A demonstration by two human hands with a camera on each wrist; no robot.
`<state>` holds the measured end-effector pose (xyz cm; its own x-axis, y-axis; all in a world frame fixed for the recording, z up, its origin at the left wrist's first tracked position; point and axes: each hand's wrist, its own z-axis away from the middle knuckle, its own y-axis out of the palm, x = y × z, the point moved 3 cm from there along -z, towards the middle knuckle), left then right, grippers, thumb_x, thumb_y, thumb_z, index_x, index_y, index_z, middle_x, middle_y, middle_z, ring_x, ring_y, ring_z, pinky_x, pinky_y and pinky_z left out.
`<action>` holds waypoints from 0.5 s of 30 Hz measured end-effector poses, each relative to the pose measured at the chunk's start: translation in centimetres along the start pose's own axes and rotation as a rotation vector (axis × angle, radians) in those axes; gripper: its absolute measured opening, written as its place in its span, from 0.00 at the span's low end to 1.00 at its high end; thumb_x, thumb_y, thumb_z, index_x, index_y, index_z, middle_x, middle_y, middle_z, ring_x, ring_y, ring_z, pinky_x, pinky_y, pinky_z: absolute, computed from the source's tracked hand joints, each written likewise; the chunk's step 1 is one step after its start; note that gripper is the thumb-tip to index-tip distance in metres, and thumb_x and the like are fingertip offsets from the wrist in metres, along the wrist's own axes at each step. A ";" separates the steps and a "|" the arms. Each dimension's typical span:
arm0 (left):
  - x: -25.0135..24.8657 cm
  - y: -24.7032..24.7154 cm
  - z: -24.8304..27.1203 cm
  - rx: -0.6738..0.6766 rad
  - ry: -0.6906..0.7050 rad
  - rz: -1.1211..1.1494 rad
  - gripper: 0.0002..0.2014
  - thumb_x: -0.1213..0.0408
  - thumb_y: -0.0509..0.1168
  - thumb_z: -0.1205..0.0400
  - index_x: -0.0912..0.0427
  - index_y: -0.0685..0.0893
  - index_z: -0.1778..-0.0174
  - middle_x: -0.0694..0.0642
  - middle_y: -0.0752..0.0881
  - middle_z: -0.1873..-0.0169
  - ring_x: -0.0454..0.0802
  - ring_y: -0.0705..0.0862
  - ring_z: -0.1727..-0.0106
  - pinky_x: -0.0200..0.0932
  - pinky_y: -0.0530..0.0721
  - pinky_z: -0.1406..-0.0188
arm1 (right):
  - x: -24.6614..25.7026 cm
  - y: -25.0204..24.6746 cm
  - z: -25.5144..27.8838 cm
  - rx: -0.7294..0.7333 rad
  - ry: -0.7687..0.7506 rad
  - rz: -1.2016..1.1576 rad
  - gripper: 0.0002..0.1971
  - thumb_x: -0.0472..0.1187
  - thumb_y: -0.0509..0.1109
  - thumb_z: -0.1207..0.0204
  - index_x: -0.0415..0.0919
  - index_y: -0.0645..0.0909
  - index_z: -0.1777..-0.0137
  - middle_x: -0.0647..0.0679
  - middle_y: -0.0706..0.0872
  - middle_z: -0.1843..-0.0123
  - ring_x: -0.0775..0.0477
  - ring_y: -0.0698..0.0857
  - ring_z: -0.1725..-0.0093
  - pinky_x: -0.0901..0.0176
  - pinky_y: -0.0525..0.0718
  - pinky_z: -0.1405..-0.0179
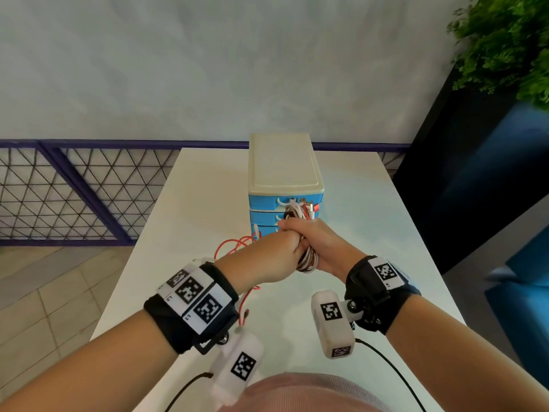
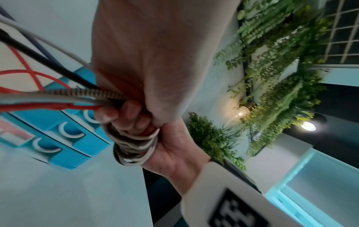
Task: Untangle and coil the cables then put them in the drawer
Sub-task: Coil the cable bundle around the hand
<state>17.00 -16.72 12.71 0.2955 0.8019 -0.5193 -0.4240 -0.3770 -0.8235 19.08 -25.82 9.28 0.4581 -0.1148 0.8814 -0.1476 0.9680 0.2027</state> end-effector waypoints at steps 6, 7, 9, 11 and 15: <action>2.6 -0.2 -0.1 0.174 0.032 0.467 0.14 0.58 0.52 0.12 0.59 0.73 0.61 0.51 0.75 0.76 0.49 0.76 0.76 0.46 0.79 0.67 | 1.1 -0.8 -0.7 -0.197 -0.168 0.067 0.09 0.41 0.73 0.26 0.39 0.81 0.65 0.41 0.84 0.68 0.47 0.85 0.72 0.56 0.84 0.70; 2.9 -0.1 0.2 0.215 0.039 0.518 0.15 0.57 0.53 0.12 0.58 0.74 0.63 0.49 0.75 0.79 0.47 0.77 0.77 0.44 0.79 0.68 | 1.3 -1.0 -0.8 -0.216 -0.179 0.021 0.10 0.40 0.72 0.24 0.37 0.80 0.65 0.39 0.84 0.67 0.45 0.86 0.71 0.56 0.85 0.71; 3.4 0.4 1.1 0.304 0.071 0.542 0.17 0.56 0.55 0.13 0.58 0.76 0.66 0.46 0.77 0.82 0.46 0.80 0.78 0.41 0.79 0.69 | 2.0 -1.6 -0.9 -0.257 -0.181 -0.146 0.11 0.39 0.69 0.22 0.36 0.79 0.65 0.38 0.85 0.67 0.41 0.88 0.68 0.53 0.87 0.70; 4.1 1.6 2.0 0.354 0.101 0.526 0.17 0.56 0.56 0.13 0.57 0.76 0.67 0.47 0.78 0.82 0.45 0.81 0.77 0.38 0.79 0.69 | 2.8 -2.1 -1.1 -0.257 -0.184 -0.392 0.12 0.37 0.66 0.19 0.36 0.79 0.65 0.40 0.87 0.68 0.42 0.89 0.67 0.47 0.89 0.62; 5.3 3.4 1.7 0.210 0.182 0.454 0.14 0.58 0.55 0.13 0.54 0.73 0.65 0.50 0.75 0.74 0.43 0.79 0.72 0.36 0.76 0.63 | 3.9 -1.0 -1.3 -0.102 -0.187 -0.697 0.09 0.38 0.65 0.18 0.36 0.78 0.59 0.45 0.85 0.67 0.45 0.89 0.64 0.49 0.88 0.58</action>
<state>15.71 -12.97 7.54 0.1781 0.4795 -0.8593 -0.7001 -0.5519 -0.4531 22.11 -26.91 11.96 0.2571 -0.7397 0.6218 0.2108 0.6709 0.7110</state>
